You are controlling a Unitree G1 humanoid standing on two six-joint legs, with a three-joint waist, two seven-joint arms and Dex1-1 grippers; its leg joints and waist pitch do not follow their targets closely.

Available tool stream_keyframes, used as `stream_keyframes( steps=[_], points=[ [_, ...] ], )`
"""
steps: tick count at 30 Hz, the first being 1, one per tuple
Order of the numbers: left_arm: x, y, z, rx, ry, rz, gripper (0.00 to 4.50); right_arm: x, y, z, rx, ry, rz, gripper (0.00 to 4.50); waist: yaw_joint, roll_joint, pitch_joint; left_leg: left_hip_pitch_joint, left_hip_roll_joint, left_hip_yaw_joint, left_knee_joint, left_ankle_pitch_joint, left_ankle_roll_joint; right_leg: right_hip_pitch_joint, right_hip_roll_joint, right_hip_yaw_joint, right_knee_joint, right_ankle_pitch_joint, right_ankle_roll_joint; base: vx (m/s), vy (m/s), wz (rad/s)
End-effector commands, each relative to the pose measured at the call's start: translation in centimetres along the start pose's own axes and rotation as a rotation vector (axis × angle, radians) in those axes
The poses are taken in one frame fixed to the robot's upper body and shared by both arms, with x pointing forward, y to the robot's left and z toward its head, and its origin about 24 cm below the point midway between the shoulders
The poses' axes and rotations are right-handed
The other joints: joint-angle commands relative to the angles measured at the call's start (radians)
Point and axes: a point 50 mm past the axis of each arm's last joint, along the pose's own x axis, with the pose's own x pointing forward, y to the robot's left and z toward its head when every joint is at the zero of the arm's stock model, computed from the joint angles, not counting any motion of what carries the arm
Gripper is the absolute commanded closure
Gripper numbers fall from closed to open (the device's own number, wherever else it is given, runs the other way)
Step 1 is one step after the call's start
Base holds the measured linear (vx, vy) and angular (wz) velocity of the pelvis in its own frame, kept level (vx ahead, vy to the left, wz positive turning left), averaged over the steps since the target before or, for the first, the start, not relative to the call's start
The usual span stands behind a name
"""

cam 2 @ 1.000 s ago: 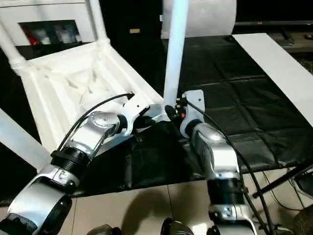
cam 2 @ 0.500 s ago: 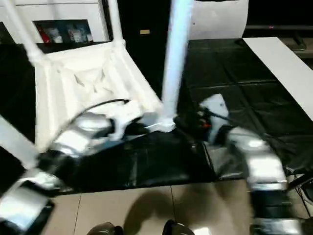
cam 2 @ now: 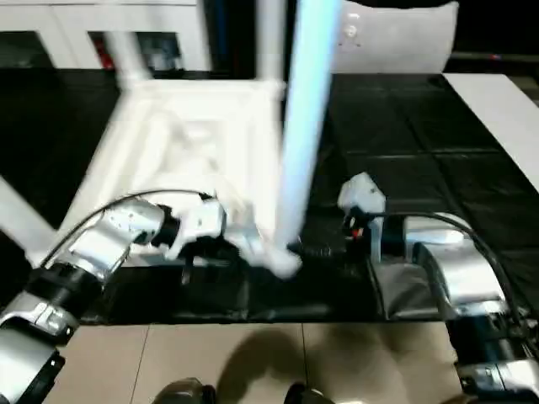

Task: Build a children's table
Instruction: Rotate leg to tighten

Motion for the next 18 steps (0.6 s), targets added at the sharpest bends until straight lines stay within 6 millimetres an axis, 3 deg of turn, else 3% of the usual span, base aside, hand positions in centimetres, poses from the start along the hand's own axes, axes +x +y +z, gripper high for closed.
stream_keyframes(
  steps=[1,9,11,18],
  points=[
    [-0.07,0.08,2.41,0.149,-0.039,-0.063,4.50,-0.04,0.08,0.40,0.005,-0.019,0.073,0.55,-0.009,-0.014,-0.102,0.012,0.096,-0.034,-0.070,-0.037,0.109,0.071,-0.108,0.097,-0.053,-0.292,-0.072,0.000,0.000,0.00],
    [-0.41,0.33,2.41,0.167,-0.030,-0.078,4.50,0.09,-0.04,-0.05,0.013,0.020,0.166,1.41,-0.012,-0.019,-0.095,0.011,0.088,-0.034,-0.071,-0.065,0.090,0.071,-0.103,0.089,-0.070,-0.388,-0.023,0.000,0.000,0.00],
    [-0.42,0.40,2.47,0.167,-0.031,-0.078,4.50,0.10,-0.09,-0.12,0.018,0.021,0.179,1.41,-0.013,-0.020,-0.094,0.012,0.089,-0.034,-0.072,-0.062,0.092,0.069,-0.102,0.090,-0.069,-0.381,-0.023,0.000,0.000,0.00],
    [-0.48,0.51,2.36,0.163,-0.030,-0.073,4.50,0.37,-0.09,-0.29,0.016,0.021,0.195,2.05,-0.014,-0.019,-0.093,0.011,0.089,-0.035,-0.072,-0.062,0.095,0.069,-0.102,0.089,-0.069,-0.379,-0.029,0.000,0.000,0.00]
  ],
)
